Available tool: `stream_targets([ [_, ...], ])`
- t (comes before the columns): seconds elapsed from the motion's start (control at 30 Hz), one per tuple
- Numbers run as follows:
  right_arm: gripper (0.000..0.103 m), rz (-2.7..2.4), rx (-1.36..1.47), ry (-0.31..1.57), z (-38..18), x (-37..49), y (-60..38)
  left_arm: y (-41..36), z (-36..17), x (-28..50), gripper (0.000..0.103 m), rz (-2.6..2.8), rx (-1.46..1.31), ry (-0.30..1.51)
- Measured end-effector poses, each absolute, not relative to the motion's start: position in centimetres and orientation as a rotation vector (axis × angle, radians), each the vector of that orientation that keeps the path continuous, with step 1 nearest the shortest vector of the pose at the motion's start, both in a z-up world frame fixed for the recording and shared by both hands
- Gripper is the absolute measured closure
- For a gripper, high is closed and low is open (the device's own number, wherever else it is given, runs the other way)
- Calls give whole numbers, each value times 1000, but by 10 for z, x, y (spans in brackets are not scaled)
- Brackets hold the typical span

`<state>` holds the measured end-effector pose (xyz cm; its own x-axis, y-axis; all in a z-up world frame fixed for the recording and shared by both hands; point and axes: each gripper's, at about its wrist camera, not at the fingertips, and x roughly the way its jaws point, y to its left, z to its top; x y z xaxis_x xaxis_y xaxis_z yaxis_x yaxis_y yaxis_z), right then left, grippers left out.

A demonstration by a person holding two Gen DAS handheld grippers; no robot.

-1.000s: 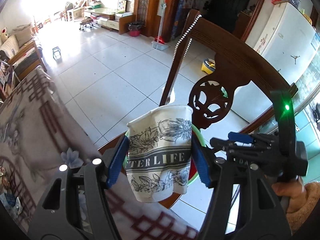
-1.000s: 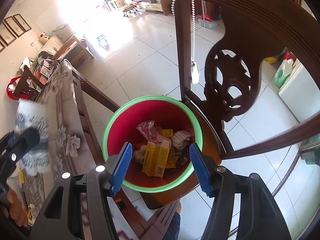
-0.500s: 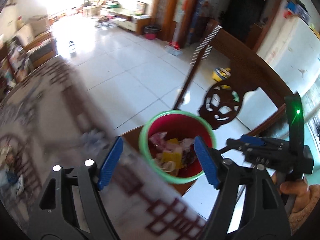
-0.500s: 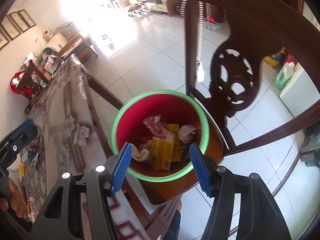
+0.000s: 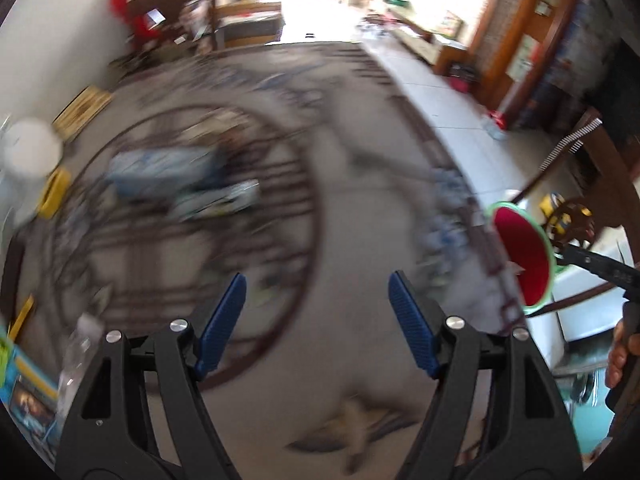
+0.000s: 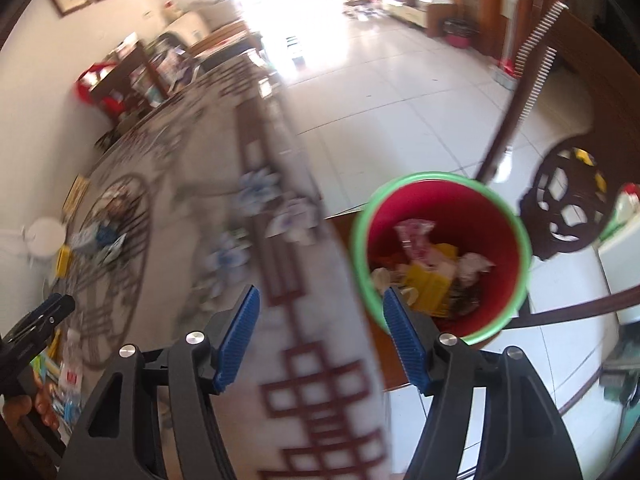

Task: Collect trash
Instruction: 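Move both open tools back over the table trash, then grasp the clear water bottle with the left tool while the right tool grasps the foil wrapper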

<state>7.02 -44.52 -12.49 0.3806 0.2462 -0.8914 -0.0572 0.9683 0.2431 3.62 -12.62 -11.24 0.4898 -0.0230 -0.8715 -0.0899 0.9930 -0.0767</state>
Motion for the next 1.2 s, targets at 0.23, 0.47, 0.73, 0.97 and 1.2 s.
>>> stream_targets([
  [0.23,40,318,92,1211,-133,56,-352,-50,-118,-2,24,108,-123,1081],
  [0.47,32,402,27,1259,-145,40,-277,18,-127,-44,13,176,-41,1123],
  [0.73,31,434,-9,1288,-153,31,-216,81,-153,-78,11,208,-54,1231],
  [0.97,31,441,-89,1307,-160,36,-173,105,-182,-83,10,174,-80,1294],
  [1.2,30,456,-183,1280,-154,60,-136,119,-202,-75,25,132,-200,1309],
])
